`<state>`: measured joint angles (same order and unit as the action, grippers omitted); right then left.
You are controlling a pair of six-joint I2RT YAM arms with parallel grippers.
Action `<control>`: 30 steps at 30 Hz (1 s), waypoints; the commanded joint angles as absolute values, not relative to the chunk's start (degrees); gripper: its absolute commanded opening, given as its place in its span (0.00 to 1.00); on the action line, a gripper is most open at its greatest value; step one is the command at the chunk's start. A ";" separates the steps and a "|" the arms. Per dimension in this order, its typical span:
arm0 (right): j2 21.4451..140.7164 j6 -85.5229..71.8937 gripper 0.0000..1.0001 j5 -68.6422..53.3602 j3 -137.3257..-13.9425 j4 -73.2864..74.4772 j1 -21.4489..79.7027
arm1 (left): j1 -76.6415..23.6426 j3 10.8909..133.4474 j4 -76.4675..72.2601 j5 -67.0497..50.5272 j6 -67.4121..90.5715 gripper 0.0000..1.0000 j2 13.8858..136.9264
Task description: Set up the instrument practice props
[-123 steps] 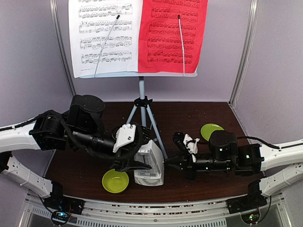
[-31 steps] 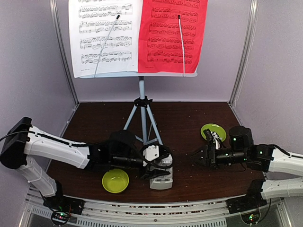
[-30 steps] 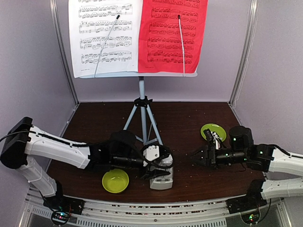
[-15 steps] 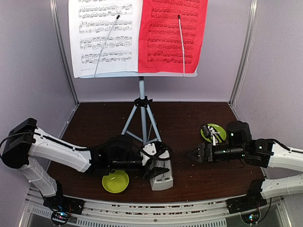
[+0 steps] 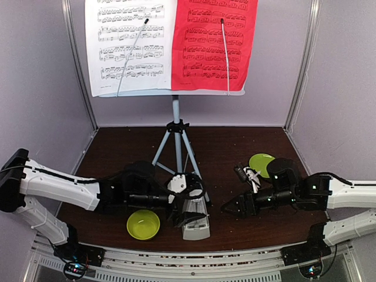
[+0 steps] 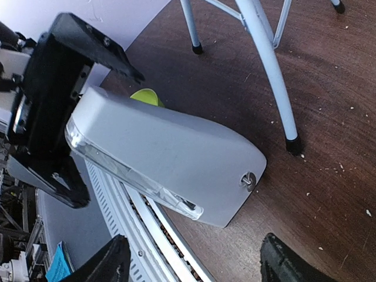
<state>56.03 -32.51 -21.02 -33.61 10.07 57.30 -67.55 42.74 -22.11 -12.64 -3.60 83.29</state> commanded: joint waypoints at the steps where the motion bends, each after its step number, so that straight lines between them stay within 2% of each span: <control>1: 57.00 -30.80 0.71 -17.06 -31.16 6.33 59.71 | -67.32 41.58 -19.44 -13.24 -3.55 0.97 78.04; 6: 59.44 -30.70 0.52 -14.37 -28.47 1.11 61.73 | -67.32 36.78 -16.76 -10.23 1.45 0.85 71.32; 13: 65.83 -28.75 0.32 -12.40 -27.77 -3.60 65.68 | -67.24 32.38 -10.20 2.13 13.66 0.58 65.37; 15: 67.37 -28.83 0.27 -12.27 -27.67 -5.05 66.67 | -67.04 32.45 -8.42 3.86 16.05 0.56 66.55; 17: 68.28 -29.23 0.25 -11.98 -27.30 -6.25 67.39 | -66.02 32.57 -7.93 2.10 19.15 0.56 69.00; 24: 69.89 -29.70 0.25 -11.22 -26.02 -10.42 68.13 | -65.40 36.27 -8.82 -0.45 22.58 0.46 77.08; 30: 71.28 -29.53 0.25 -10.23 -24.03 -15.70 68.51 | -64.47 41.76 -8.04 -2.27 22.95 0.43 84.70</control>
